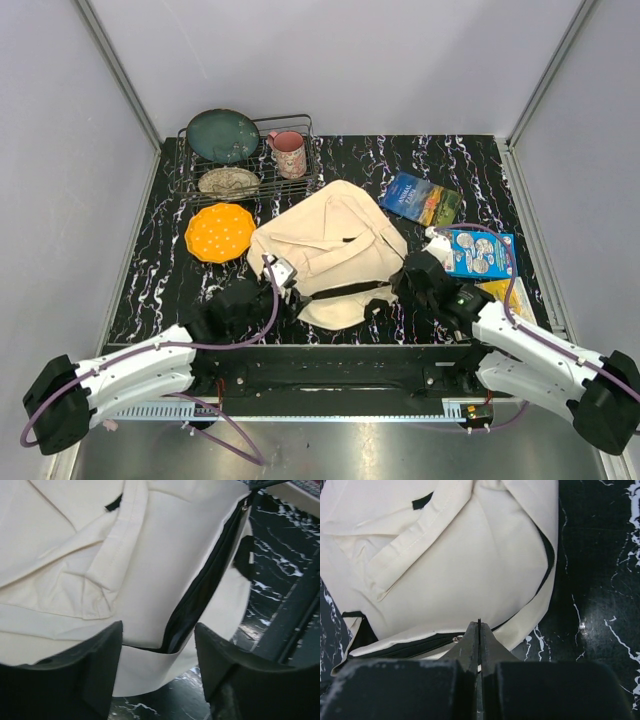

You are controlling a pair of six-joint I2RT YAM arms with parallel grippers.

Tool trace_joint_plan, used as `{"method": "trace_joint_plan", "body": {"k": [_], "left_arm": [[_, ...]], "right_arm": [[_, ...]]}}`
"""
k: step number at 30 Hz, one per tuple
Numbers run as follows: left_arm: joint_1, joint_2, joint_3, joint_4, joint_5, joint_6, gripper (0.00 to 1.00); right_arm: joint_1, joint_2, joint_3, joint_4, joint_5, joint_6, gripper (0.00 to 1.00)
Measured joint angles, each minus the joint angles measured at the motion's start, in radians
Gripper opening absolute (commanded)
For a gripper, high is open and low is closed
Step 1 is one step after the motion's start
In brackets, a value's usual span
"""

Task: Pack the student bag
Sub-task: Unzip the student bag at the center of the board.

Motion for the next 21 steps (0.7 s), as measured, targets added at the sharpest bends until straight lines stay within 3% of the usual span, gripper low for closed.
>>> {"method": "trace_joint_plan", "body": {"k": [6, 12, 21], "left_arm": [[0.005, 0.014, 0.047, -0.005, 0.119, -0.028, 0.84], [-0.002, 0.124, 0.164, 0.034, 0.243, 0.019, 0.86], [-0.039, 0.489, 0.423, 0.023, 0.351, 0.143, 0.86]], "right_arm": [[-0.003, -0.011, 0.000, 0.015, -0.089, -0.059, 0.00], [-0.005, 0.026, 0.001, 0.030, -0.168, -0.092, 0.00], [-0.005, -0.023, 0.002, 0.037, -0.195, -0.103, 0.00]]}}
